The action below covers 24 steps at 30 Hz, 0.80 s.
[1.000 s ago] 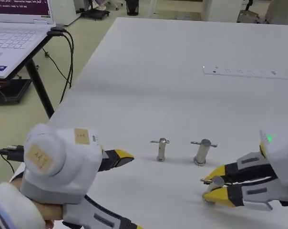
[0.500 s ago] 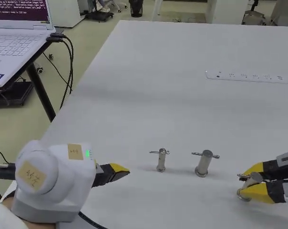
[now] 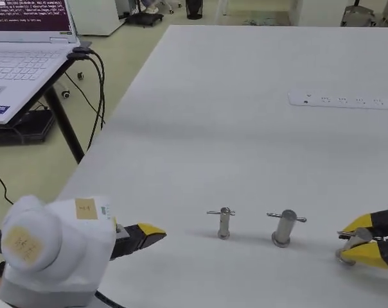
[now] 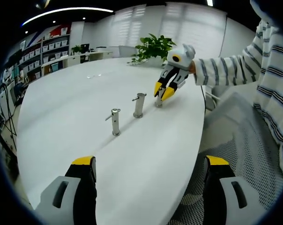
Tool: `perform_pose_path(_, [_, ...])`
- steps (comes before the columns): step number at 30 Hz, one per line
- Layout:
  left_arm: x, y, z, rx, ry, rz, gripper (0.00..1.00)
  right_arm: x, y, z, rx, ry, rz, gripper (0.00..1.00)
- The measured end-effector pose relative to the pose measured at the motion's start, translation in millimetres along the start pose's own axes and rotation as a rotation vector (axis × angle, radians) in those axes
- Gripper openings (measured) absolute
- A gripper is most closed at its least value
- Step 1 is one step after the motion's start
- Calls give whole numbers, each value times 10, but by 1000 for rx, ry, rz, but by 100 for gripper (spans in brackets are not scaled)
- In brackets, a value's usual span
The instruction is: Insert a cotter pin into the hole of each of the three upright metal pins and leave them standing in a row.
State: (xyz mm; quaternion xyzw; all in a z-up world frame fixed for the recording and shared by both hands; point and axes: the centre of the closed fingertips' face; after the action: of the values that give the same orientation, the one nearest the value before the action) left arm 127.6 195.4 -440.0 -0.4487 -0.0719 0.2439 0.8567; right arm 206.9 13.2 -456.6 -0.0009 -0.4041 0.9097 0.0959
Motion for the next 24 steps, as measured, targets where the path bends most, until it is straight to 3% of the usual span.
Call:
perform_pose_path(6, [12,-15,-11,-2,-24,31,94,-52,26,-17,-2,-26,50,9])
perform_pose_path(24, [-78,-96,-119,9,-34,57,94,-142,-6,-35,-62,-81,86,9])
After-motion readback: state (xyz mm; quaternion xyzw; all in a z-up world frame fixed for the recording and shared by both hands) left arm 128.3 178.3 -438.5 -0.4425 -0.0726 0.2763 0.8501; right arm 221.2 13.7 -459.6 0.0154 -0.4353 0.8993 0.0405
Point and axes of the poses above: the centre of the closed fingertips' face, and the gripper's own axes: z roughly backward along the fingers, x roughly to its left, y roughly out of its underside, and after that the axes turned 7 degrees about -z, right-handed
